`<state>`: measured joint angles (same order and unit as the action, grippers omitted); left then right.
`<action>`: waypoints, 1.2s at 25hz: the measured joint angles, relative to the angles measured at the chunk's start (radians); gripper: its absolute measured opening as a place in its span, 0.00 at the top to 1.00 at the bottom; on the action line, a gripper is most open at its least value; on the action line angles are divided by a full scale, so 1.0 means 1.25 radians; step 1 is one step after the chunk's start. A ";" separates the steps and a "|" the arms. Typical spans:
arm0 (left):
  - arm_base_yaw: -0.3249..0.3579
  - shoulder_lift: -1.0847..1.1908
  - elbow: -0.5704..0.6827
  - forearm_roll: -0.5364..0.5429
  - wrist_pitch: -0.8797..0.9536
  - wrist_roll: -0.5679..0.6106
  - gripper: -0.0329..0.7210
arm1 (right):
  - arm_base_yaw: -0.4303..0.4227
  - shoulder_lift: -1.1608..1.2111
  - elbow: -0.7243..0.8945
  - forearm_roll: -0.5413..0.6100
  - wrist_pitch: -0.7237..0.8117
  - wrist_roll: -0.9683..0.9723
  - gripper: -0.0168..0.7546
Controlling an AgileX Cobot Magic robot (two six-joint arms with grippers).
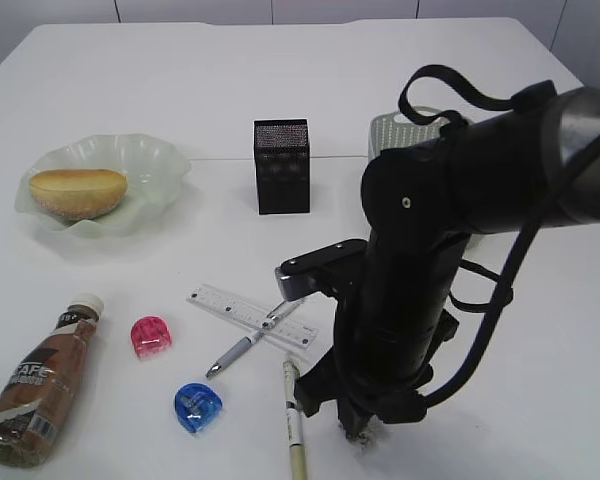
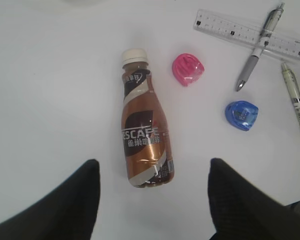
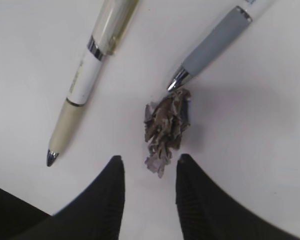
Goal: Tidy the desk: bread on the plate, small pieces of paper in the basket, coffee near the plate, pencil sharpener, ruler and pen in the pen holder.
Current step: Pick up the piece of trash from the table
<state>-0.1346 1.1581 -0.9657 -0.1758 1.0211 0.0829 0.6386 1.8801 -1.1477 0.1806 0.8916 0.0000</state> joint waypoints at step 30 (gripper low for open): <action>0.000 0.000 0.000 0.000 0.000 0.000 0.30 | 0.000 0.088 0.000 0.006 -0.066 0.023 0.83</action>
<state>-0.1346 1.1581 -0.9657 -0.1758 1.0211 0.0829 0.6386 1.9896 -1.1477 0.1879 0.8097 0.0292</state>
